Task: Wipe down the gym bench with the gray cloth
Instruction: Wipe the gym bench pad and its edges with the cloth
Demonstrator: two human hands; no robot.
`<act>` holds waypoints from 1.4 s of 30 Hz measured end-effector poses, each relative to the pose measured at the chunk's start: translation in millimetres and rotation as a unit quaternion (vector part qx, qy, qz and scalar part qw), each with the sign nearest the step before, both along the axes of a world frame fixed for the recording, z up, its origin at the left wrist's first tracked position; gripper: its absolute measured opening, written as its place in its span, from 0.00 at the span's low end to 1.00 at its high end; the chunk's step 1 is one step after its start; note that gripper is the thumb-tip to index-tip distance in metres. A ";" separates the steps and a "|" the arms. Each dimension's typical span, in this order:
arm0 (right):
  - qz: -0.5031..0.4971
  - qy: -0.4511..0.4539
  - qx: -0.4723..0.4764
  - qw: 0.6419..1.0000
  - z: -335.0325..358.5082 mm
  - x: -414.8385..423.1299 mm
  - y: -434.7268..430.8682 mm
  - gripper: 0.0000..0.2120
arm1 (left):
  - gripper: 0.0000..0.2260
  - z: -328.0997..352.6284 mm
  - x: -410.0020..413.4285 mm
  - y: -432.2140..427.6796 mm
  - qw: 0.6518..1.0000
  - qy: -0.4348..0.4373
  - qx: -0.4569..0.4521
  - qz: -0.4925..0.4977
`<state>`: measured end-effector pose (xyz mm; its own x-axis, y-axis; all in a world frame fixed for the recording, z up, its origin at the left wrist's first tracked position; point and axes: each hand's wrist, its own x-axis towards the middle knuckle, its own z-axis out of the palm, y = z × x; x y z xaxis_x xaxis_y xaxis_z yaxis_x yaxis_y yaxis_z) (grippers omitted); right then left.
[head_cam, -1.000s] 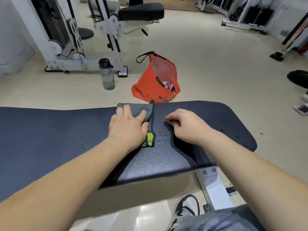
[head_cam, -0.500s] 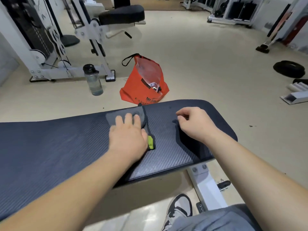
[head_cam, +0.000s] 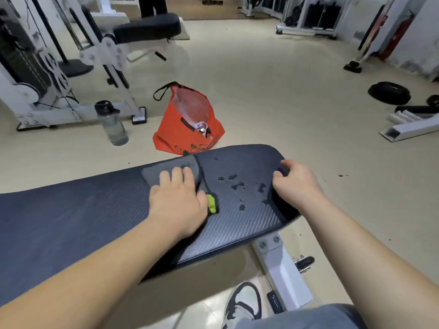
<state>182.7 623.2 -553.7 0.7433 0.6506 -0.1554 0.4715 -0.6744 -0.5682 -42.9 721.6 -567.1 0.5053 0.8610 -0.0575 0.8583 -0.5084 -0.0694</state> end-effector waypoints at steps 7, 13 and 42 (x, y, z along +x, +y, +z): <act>-0.040 0.034 0.041 0.998 -3.0 17.2 -7.7 0.20 | 0.35 -4.7 7.0 36.4 0.992 0.006 0.012 -0.128; -0.048 0.051 0.074 0.995 -13.4 27.8 -10.1 0.15 | 0.29 -10.5 76.5 18.9 0.997 -0.020 0.037 -0.058; -0.142 0.072 0.152 0.976 -20.7 50.8 -16.8 0.23 | 0.23 -20.8 163.5 -27.9 0.973 -0.109 0.034 -0.203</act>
<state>233.5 606.5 -574.4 0.8847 0.4545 -0.1039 0.1909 -0.5565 -0.8086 120.6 693.7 -588.0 0.7983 0.5861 0.1384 0.5860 -0.8090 0.0460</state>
